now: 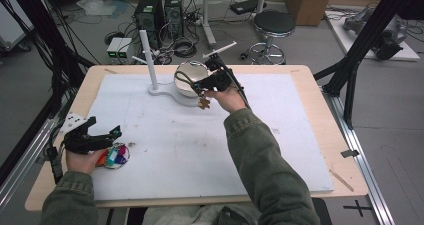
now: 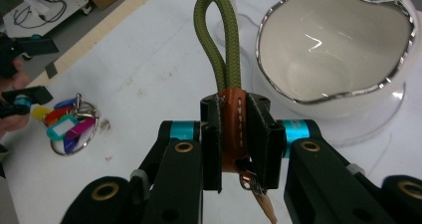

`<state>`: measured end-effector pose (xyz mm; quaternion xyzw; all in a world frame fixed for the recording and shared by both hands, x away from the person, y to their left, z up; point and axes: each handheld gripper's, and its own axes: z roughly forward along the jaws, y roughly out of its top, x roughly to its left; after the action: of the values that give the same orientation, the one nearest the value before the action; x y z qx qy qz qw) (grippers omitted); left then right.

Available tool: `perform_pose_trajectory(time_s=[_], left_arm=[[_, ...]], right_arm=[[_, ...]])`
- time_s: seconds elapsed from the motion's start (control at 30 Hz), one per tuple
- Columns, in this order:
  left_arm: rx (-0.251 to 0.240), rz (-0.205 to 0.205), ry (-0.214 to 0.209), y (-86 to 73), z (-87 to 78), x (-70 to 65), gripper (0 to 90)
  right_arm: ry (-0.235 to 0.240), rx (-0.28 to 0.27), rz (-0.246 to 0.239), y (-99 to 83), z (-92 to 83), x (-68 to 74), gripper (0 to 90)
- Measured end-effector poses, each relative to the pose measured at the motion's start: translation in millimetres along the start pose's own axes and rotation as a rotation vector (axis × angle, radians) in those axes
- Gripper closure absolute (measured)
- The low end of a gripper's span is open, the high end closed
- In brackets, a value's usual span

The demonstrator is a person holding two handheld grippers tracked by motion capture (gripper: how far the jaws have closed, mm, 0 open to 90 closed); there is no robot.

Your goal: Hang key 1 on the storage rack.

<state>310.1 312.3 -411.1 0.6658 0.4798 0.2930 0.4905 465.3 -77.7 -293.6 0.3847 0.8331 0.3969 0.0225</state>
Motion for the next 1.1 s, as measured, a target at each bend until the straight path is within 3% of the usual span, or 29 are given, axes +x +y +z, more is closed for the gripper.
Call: perform_pose_trajectory(time_s=[0.43,0.57,0.93,1.1], left_arm=[[0.006,0.005,-0.002,-0.4,-1.6,-0.8,1.7],[0.02,0.005,-0.006,-0.8,-0.3,-0.4,1.7],[0.017,0.003,-0.007,-1.0,-1.2,0.1,1.7],[0.018,0.002,-0.005,-1.1,-1.3,0.6,1.7]], right_arm=[[0.043,-0.02,-0.015,34.0,19.4,17.8,77.5],[0.033,-0.002,-0.038,43.5,24.5,25.2,77.5],[0.062,-0.027,-0.034,70.1,25.7,34.8,77.5],[0.068,-0.011,-0.062,79.1,30.7,39.4,77.5]])
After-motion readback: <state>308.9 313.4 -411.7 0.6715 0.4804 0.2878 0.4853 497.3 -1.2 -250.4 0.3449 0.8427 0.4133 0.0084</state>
